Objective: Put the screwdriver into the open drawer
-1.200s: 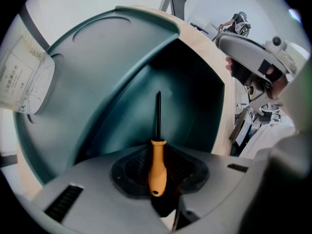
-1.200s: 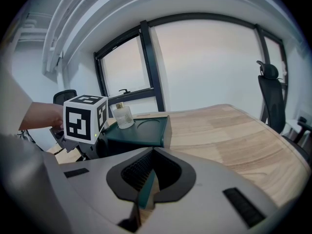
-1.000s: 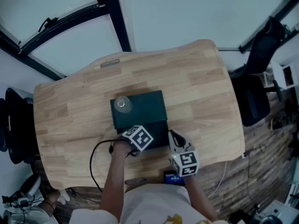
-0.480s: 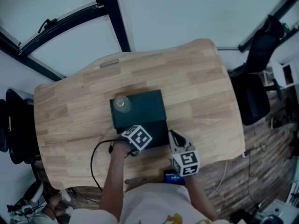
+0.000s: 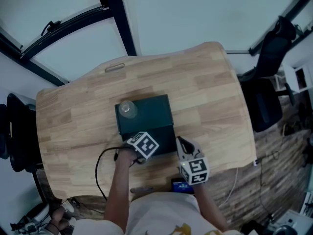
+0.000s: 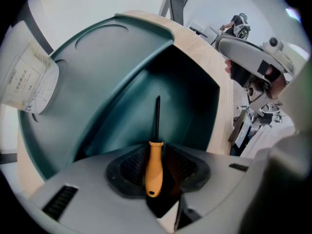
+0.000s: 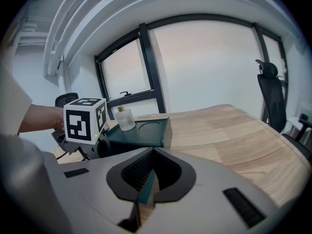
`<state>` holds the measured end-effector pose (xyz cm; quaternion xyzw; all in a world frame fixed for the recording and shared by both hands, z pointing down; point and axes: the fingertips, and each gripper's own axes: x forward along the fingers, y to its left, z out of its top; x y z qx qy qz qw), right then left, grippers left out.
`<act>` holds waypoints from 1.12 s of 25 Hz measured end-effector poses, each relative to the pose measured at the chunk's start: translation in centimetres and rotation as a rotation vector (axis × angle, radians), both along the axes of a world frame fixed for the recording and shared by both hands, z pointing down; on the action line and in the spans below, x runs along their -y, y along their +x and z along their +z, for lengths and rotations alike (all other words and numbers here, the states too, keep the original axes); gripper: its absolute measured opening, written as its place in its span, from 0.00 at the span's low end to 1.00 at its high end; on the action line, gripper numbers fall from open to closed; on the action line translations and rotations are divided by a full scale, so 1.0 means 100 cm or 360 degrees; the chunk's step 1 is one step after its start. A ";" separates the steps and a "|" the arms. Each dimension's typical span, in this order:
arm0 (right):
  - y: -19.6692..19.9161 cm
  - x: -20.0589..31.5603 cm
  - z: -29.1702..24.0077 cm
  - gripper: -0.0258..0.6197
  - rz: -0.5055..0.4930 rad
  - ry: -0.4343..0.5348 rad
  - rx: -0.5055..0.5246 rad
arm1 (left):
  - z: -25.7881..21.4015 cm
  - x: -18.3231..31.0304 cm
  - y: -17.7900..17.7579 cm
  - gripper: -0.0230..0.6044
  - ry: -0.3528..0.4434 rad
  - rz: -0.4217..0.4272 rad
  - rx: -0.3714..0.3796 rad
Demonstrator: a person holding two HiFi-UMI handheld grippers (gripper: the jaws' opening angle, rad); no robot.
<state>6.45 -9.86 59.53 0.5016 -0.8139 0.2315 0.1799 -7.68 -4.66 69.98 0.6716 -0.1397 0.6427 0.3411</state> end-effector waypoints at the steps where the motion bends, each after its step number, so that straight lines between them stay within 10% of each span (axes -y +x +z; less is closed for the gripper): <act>1: 0.000 -0.001 -0.001 0.04 -0.0003 -0.0009 0.0002 | -0.002 0.001 0.001 0.20 0.0006 -0.0009 -0.0005; 22: 0.010 -0.011 -0.034 0.04 -0.0010 0.0179 -0.0030 | -0.041 0.013 -0.014 0.19 0.0274 -0.0274 -0.0105; 28: 0.014 -0.021 -0.041 0.04 -0.0014 0.0182 -0.0051 | -0.059 0.013 -0.023 0.04 0.0443 -0.0441 -0.0193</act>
